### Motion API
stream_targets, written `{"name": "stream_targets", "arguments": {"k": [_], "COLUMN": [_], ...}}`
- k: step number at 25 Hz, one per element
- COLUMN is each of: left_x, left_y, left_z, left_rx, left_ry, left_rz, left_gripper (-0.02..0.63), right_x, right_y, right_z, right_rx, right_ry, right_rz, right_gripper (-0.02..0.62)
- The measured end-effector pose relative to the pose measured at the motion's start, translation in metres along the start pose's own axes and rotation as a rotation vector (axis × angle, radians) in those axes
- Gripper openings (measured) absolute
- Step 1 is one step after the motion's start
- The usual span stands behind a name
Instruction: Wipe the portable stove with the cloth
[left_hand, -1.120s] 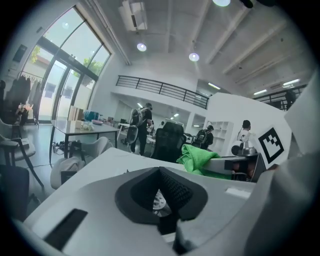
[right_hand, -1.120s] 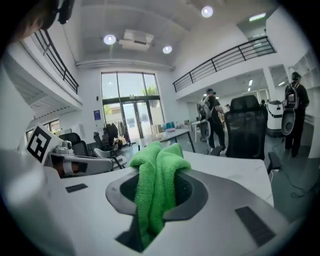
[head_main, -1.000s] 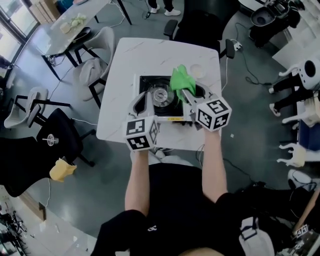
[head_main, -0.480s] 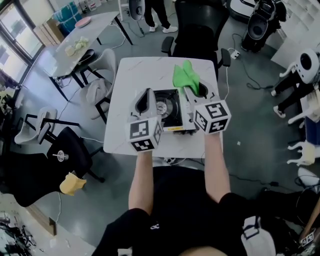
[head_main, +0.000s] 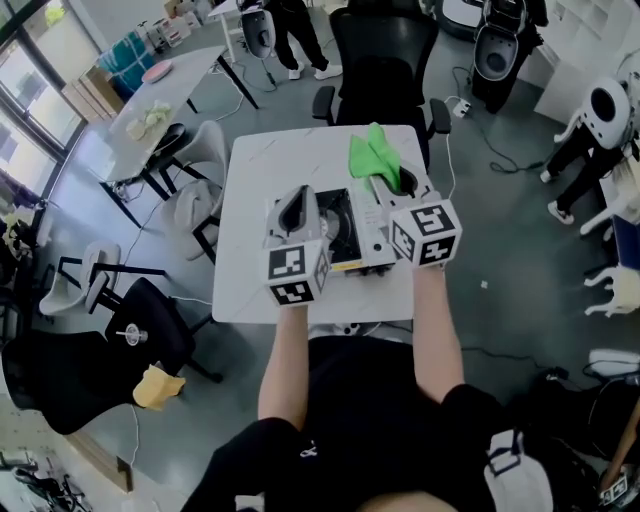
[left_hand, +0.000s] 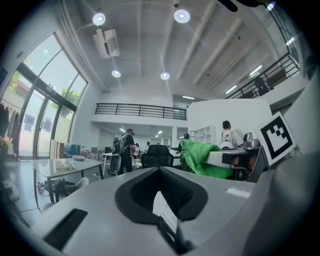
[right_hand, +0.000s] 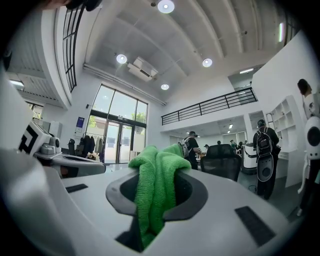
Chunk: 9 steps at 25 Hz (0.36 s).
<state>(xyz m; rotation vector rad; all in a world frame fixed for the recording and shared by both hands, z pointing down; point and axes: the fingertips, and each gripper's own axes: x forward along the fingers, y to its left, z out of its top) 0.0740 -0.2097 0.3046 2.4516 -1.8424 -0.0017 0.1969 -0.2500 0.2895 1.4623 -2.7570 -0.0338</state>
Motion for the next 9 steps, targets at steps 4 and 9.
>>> {"name": "stream_targets", "arguments": {"k": [4,9], "left_x": [0.0073,0.0099], "left_y": [-0.0053,-0.0092], "left_z": [-0.0044,-0.0054], "left_rx": [0.018,0.003], "left_ry": [0.007,0.006], "left_rz": [-0.019,-0.023], "left_gripper": [-0.005,-0.005], "right_x": [0.0008,-0.0012], "right_y": [0.0024,-0.0008], "right_z": [-0.0017,-0.003], "right_rx": [-0.03,-0.05], "right_ry": [0.002,0.0], "right_rz": [0.005,0.007], "right_gripper": [0.061,0.061]}}
